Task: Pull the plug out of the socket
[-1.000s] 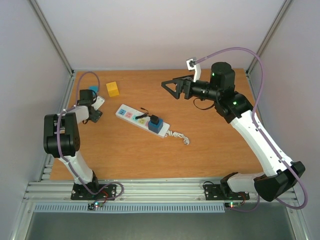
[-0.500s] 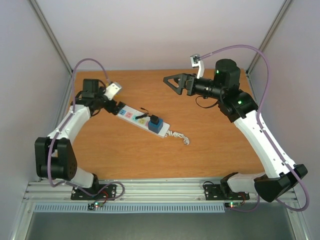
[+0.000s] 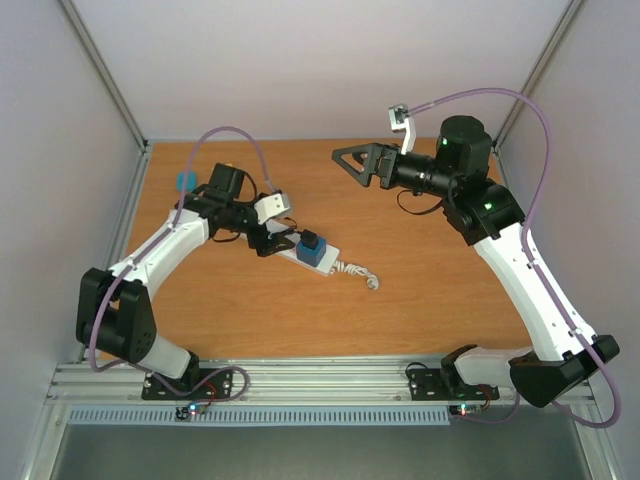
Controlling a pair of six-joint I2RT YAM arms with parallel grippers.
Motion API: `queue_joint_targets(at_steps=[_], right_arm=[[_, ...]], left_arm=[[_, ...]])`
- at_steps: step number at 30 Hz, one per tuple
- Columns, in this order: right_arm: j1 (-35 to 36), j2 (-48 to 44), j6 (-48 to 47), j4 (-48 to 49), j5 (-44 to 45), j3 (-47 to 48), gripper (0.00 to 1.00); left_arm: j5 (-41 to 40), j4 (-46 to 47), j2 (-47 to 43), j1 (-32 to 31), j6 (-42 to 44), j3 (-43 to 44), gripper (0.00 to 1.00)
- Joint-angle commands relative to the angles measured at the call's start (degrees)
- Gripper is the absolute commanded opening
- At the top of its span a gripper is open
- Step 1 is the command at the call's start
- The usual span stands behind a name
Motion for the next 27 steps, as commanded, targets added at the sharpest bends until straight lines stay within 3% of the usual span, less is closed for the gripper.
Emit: queue_joint_targets(at_steps=[1, 12, 19, 27], right_arm=[[-0.3, -1.4, -3.7, -1.5, -1.2, -1.1, 0.99], [-3.6, -3.0, -17.0, -2.3, -3.0, -11.8, 0.99], [-8.1, -4.0, -25.9, -0.1, -4.3, -22.6, 0.99], [-8.3, -2.2, -38.2, 3.6, -6.0, -33.2, 0.96]], left_arm=[[-0.3, -4.1, 2.5, -2.8, 10.7, 3.0, 0.92], [-1.2, -4.0, 9.5, -5.8, 24.1, 8.2, 0.83], [-1.6, -3.7, 12.6, -7.8, 26.7, 9.3, 0.65], [-1.8, -3.1, 13.6, -7.9, 26.2, 10.0, 0.45]])
